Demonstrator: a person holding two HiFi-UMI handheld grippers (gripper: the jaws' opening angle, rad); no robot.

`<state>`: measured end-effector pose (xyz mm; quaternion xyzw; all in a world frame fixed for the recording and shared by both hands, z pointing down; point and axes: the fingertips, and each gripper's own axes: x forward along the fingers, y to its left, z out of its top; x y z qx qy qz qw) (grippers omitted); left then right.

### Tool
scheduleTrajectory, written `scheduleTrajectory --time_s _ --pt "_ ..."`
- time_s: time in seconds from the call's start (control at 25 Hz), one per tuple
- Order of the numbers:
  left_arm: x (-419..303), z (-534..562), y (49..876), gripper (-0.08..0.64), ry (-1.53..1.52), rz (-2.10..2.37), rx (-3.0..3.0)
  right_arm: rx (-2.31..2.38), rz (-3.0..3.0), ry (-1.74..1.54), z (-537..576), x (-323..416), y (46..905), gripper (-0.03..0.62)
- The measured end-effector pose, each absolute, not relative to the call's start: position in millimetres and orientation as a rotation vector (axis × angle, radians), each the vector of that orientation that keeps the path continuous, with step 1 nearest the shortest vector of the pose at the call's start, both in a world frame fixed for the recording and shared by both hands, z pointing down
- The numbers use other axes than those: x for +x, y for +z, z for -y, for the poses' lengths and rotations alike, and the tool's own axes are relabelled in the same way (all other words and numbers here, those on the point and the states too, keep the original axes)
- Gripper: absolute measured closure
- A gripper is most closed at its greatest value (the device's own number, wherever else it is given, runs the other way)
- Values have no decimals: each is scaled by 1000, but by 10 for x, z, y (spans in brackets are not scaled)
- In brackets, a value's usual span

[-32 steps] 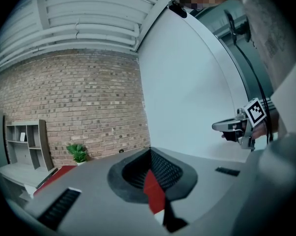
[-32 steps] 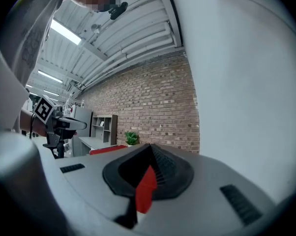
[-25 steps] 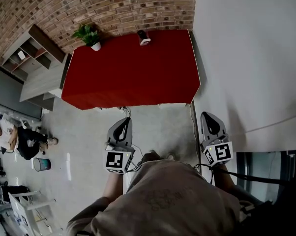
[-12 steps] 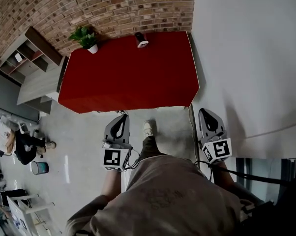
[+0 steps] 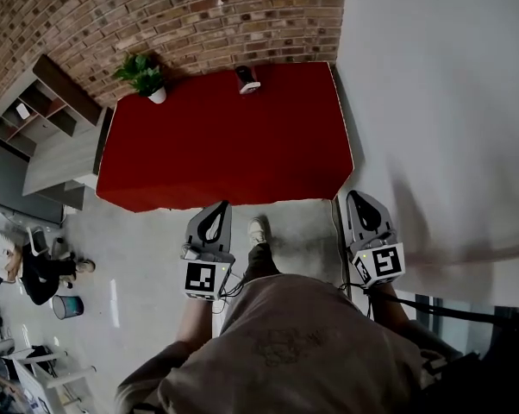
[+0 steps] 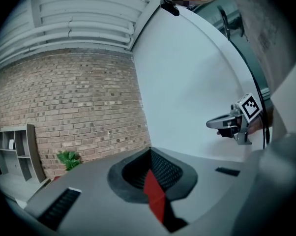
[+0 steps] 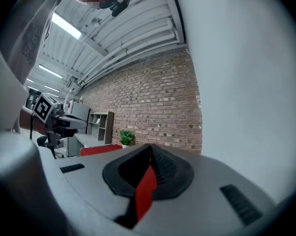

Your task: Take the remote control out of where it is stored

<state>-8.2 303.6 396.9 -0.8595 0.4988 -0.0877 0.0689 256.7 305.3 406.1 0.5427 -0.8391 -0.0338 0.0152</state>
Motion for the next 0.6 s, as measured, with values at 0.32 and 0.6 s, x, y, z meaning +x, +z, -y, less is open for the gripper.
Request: scheduleTrajectory --time_s 0.32,0.6 --pt "-316 -2522 4011 549 -249 -1553 -2613 1676 2595 -79 -2576 2426 4086 578" --pt "-428 -2151 4031 549 -258 -1556 -2640 1664 2581 -5 -2239 2280 4122 578"
